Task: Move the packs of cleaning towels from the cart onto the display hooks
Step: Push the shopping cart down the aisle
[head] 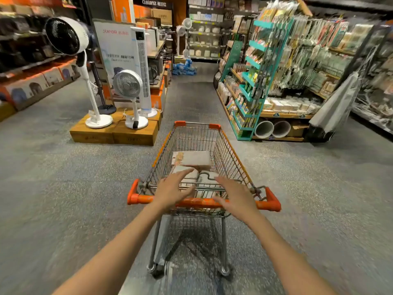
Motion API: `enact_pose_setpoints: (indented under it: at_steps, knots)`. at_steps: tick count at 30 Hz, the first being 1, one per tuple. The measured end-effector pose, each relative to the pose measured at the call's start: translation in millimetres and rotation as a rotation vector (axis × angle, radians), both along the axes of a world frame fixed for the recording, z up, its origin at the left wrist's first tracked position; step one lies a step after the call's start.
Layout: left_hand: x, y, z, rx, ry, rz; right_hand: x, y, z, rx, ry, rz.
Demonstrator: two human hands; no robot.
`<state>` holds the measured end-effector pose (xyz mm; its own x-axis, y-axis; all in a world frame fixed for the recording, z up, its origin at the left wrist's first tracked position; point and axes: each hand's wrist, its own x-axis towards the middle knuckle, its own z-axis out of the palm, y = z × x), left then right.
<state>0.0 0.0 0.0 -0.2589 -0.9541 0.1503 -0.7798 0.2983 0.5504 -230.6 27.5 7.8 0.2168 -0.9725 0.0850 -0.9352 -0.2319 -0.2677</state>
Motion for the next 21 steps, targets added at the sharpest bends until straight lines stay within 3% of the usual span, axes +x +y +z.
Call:
enact_pose_setpoints:
  at_steps: [5, 10, 16, 21]
  knots:
    - [-1.5, 12.9, -48.9, 0.120, -0.146, 0.034, -10.5, 8.4, -44.8, 0.124, 0.048, -0.035]
    - [-2.9, 11.5, -64.1, 0.057, -0.394, 0.021, -11.7, -2.9, -63.8, 0.112, 0.142, -0.011]
    - [-5.1, -7.1, -53.9, 0.063, -0.471, -0.003, -14.4, -29.9, -64.3, 0.134, 0.250, 0.077]
    - [-3.7, -26.5, -45.9, -0.054, -0.540, -0.195, -21.0, -45.5, -66.1, 0.036, 0.299, 0.226]
